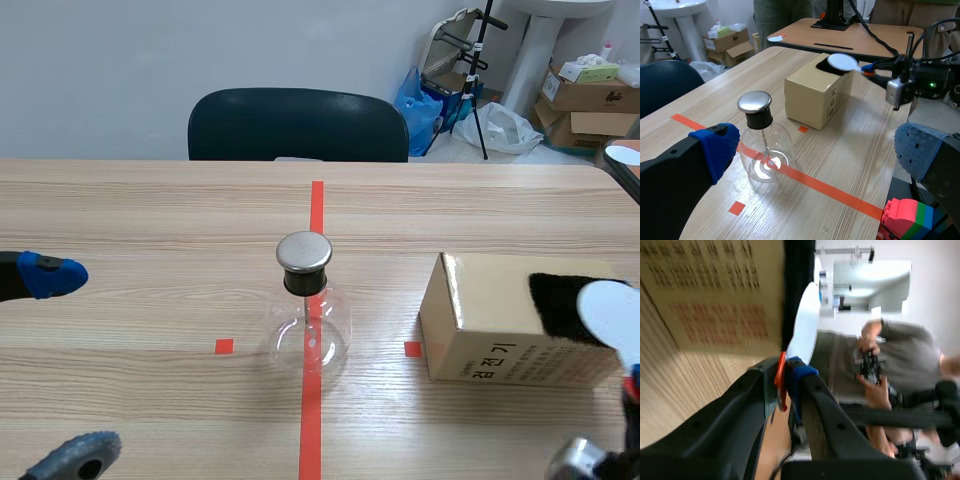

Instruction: Do the electroscope experiment

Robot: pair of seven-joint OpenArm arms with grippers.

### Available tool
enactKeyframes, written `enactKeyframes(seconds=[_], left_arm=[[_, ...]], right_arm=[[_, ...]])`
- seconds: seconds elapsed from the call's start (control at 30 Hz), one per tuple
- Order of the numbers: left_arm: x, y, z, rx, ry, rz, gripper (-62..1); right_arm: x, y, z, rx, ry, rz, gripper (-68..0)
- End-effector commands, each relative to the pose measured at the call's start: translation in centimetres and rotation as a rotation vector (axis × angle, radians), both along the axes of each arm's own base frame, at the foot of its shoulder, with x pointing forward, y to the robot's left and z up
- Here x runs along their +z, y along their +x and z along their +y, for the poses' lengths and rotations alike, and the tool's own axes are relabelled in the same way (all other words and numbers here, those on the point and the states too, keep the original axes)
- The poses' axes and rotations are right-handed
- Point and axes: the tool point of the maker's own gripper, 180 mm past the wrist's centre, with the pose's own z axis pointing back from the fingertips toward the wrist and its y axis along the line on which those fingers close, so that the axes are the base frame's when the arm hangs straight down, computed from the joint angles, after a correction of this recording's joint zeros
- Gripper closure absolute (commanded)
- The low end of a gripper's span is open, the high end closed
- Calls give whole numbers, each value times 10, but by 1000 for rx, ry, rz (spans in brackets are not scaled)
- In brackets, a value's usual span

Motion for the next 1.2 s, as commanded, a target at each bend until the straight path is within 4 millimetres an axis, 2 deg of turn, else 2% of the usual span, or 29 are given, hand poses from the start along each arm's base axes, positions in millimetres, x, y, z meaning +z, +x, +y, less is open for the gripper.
enactKeyframes(seconds=[0.0,0.03,0.07,0.17,0.2,0.3,0.33,0.4,0.43,0.5,0.53,0.57,0.67,0.7,0.8,0.83,0.93,0.97,1.07,1.1,1.17], left_arm=[[7,2,0,7,-31,-14,-623],[7,2,0,7,-31,-14,-623],[7,2,0,7,-31,-14,-623],[7,2,0,7,-30,-14,-623],[6,2,0,7,-29,-13,-623],[6,2,0,7,-28,-13,-623],[6,2,0,7,-28,-13,-623],[6,2,0,7,-28,-13,-623],[6,2,0,7,-27,-13,-623],[6,2,0,7,-28,-13,-623],[6,2,0,7,-28,-13,-623],[6,2,0,7,-28,-13,-623],[6,2,0,7,-28,-12,-623],[6,2,0,7,-28,-13,-623],[6,2,0,7,-28,-13,-623],[6,2,0,7,-28,-13,-623],[6,2,0,7,-28,-12,-623],[6,2,0,7,-28,-13,-623],[6,2,0,7,-28,-12,-623],[6,2,0,7,-28,-12,-623],[6,2,0,7,-28,-12,-623]], right_arm=[[3,-2,18,144,-36,0,-10],[3,-3,28,196,-31,-4,-10],[6,-2,28,194,-33,-18,-10],[8,-4,-4,19,-46,-31,-10],[5,-4,-3,27,-44,-13,-10],[4,-4,26,188,-27,-8,-10],[7,-3,24,171,-28,-24,-10],[9,-4,0,41,-41,-32,-10],[6,-5,-2,31,-44,-18,-9],[0,-6,20,157,-37,16,-9],[2,-7,32,227,-32,7,-9],[6,-7,37,251,-38,-19,-9],[9,-6,6,77,-34,-33,-9],[8,-7,8,87,-39,-25,-9],[5,-10,42,277,-14,-12,-9],[6,-11,48,307,-9,-19,-9],[8,-11,16,126,-14,-31,-9],[7,-12,12,116,-25,-21,-9],[7,-15,42,293,-28,-19,-9],[8,-14,46,316,-25,-25,-9],[10,-11,24,192,-21,-33,-9]])
